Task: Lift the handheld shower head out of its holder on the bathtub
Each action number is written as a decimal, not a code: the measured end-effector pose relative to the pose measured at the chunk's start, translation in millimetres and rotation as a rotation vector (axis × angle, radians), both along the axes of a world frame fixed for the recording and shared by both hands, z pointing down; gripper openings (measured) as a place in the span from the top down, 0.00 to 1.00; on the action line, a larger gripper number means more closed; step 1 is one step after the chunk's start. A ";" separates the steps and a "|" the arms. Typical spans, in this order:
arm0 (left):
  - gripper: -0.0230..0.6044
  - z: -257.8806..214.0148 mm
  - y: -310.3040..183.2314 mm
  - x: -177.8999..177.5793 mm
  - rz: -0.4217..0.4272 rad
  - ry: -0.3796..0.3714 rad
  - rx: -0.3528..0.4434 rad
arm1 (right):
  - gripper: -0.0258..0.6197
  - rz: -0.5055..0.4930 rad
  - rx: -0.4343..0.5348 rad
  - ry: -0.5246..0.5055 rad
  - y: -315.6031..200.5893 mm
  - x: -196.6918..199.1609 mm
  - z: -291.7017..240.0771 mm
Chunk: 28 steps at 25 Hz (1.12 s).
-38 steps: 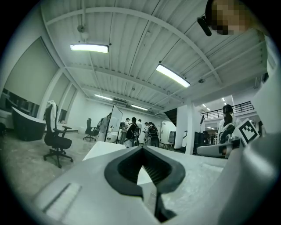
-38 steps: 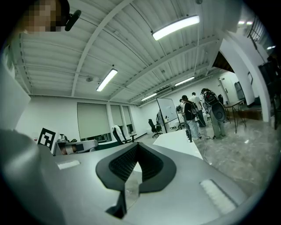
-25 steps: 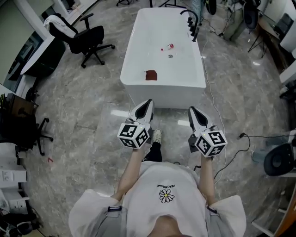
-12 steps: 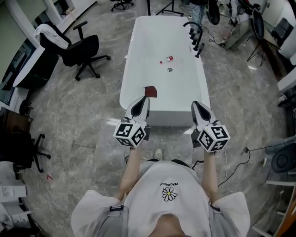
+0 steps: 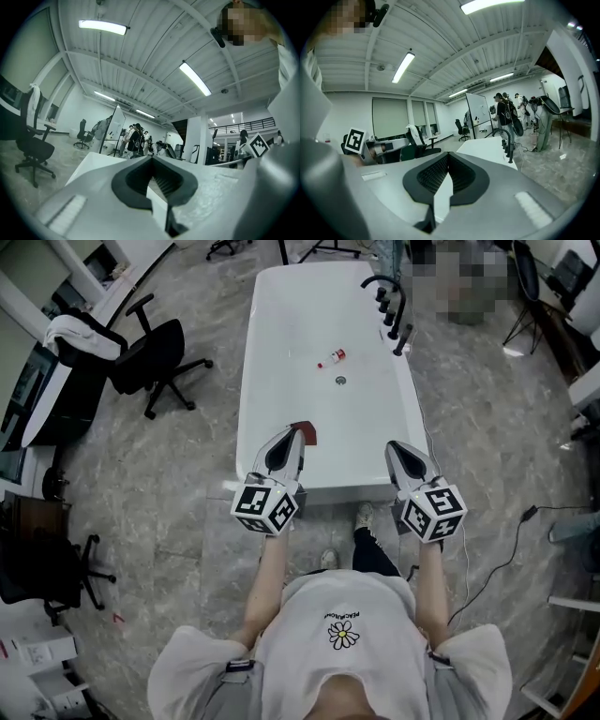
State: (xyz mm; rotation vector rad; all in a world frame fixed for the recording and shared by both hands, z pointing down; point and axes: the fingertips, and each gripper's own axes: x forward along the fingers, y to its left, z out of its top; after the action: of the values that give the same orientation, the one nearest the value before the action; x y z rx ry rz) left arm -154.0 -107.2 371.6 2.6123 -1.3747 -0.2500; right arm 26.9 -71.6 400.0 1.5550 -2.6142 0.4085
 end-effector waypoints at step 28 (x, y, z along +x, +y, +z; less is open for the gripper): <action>0.96 -52.0 -247.5 156.6 0.107 0.011 0.084 | 0.94 0.185 0.085 -0.015 -248.4 163.9 -36.3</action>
State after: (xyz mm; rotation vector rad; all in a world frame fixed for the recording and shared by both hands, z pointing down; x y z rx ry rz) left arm 2.6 -354.7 319.6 2.7374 -1.2419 -0.3131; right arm 190.8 -320.0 363.8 1.8365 -2.5382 0.3262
